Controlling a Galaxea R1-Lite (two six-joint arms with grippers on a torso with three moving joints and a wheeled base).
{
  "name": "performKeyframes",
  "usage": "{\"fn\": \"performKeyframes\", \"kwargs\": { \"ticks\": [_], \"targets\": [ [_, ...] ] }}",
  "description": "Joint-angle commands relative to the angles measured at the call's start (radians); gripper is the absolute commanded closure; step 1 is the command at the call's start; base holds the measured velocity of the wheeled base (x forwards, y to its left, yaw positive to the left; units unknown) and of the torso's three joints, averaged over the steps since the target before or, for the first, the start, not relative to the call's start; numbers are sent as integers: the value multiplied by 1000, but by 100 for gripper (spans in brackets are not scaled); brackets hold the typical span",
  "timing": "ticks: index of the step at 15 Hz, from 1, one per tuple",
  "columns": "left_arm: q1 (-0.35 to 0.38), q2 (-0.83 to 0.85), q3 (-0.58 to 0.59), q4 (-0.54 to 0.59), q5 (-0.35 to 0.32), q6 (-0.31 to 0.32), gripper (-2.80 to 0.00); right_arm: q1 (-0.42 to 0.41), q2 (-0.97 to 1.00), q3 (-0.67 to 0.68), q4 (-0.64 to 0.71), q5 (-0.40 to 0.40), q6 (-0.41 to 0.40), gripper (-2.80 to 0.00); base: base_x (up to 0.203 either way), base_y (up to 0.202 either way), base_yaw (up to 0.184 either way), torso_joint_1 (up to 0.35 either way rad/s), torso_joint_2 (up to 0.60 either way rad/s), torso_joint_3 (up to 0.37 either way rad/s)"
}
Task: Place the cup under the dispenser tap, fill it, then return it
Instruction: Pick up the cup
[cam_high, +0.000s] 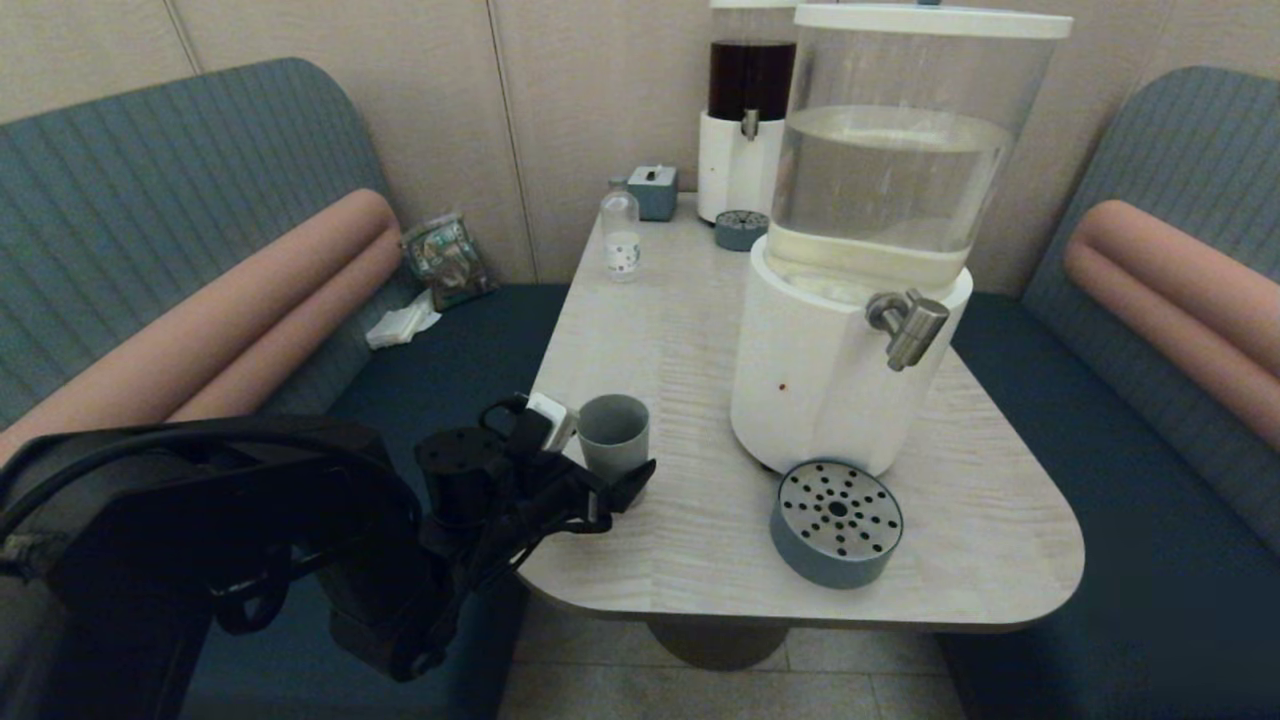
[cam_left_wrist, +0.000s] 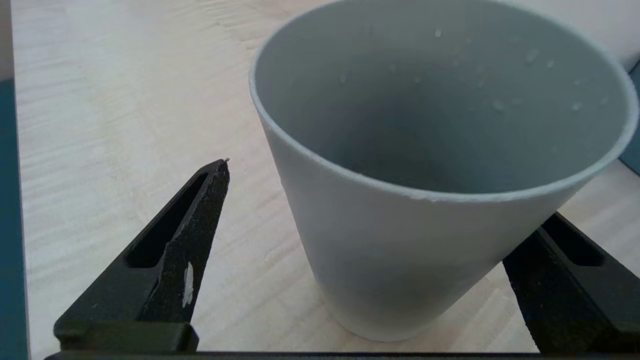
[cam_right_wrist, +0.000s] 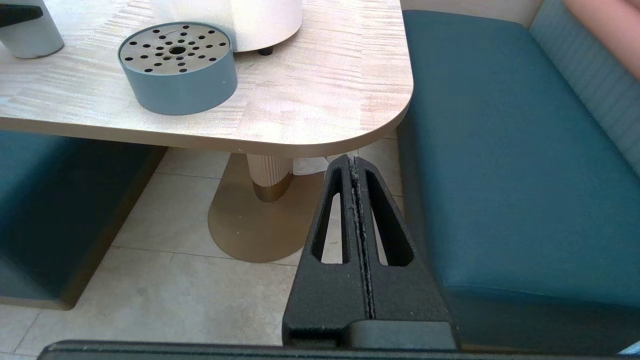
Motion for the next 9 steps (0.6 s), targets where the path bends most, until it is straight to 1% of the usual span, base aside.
{"fn": "performKeyframes", "kwargs": {
  "ticks": [1,3,6,9],
  "targets": [
    [0,2,1,-8,1,0,-280,0,0,0,0,0,0,0,0,0,0,0,0,0],
    [0,-4,1,-8,2,0,-280,0,0,0,0,0,0,0,0,0,0,0,0,0],
    [0,-15,1,-8,37,0,-280,0,0,0,0,0,0,0,0,0,0,0,0,0],
    [0,-36,5,-8,37,0,-280,-1,0,0,0,0,0,0,0,0,0,0,0,0]
  ]
}}
